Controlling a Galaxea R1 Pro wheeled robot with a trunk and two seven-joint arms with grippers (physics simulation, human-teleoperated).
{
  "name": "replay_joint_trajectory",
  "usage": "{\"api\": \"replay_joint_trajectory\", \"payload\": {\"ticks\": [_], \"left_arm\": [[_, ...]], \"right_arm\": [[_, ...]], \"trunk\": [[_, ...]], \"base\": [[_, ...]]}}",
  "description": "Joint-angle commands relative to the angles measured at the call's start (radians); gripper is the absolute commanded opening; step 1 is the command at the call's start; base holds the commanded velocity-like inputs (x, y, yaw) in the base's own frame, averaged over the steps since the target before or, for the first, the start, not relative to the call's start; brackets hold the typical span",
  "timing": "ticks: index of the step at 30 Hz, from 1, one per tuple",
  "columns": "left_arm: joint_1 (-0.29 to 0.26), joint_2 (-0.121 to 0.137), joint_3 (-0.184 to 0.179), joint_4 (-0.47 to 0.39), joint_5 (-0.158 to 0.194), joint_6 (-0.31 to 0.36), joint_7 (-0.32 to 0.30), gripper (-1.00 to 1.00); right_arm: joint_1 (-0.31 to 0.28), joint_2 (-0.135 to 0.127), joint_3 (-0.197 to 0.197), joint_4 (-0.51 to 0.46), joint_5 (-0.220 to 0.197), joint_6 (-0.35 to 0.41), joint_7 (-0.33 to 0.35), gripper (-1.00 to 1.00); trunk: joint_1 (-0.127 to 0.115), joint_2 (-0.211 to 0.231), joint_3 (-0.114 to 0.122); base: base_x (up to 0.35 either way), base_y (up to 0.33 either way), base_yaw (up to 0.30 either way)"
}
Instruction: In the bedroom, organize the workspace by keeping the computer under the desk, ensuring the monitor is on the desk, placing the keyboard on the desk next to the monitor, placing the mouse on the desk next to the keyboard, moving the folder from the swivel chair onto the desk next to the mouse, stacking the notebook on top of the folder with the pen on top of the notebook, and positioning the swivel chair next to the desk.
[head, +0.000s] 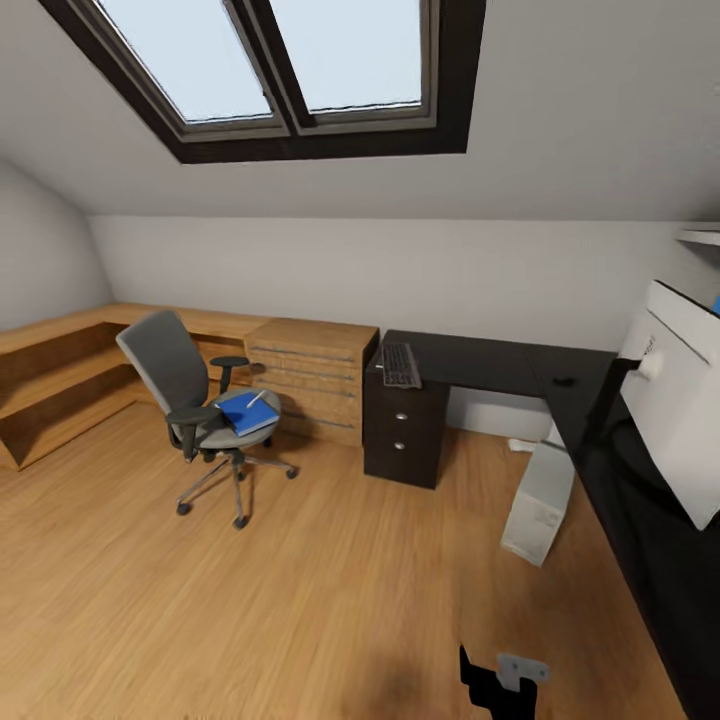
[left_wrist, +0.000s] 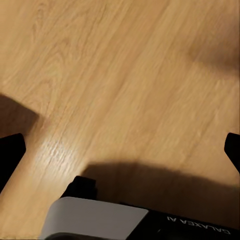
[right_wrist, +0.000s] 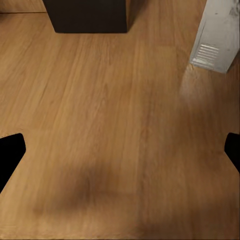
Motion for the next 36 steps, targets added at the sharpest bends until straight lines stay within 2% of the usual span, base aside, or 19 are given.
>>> {"api": "replay_joint_trajectory", "payload": {"ticks": [1,8,13,21,36], "left_arm": [[0.000,0.000,-0.008,0.000,0.009,-0.004,0.005,1.00],[0.000,0.001,-0.007,0.000,0.011,-0.004,0.005,1.00],[0.000,0.001,-0.005,0.000,0.012,-0.004,0.005,1.00],[0.000,0.002,-0.005,0.000,0.011,-0.006,-0.002,1.00],[-0.001,0.005,-0.006,-0.001,0.011,-0.006,-0.001,1.00]], "right_arm": [[-0.001,0.001,-0.004,0.002,0.001,-0.005,-0.001,1.00],[-0.001,0.001,-0.003,0.002,0.003,-0.009,0.000,1.00],[-0.001,0.002,-0.003,0.002,0.004,-0.009,0.000,1.00],[-0.001,0.002,-0.003,0.002,0.005,-0.009,0.001,1.00],[-0.001,-0.004,-0.004,0.003,0.006,-0.010,-0.001,1.00]], "trunk": [[-0.005,0.007,0.002],[-0.031,0.056,0.023],[-0.031,0.056,0.023],[-0.031,0.056,0.023],[-0.031,0.056,0.023]], "base": [[-0.337,0.000,-0.151],[-0.147,0.000,-0.237],[-0.019,0.000,-0.259],[0.003,0.000,-0.035],[0.287,0.000,0.000]]}}
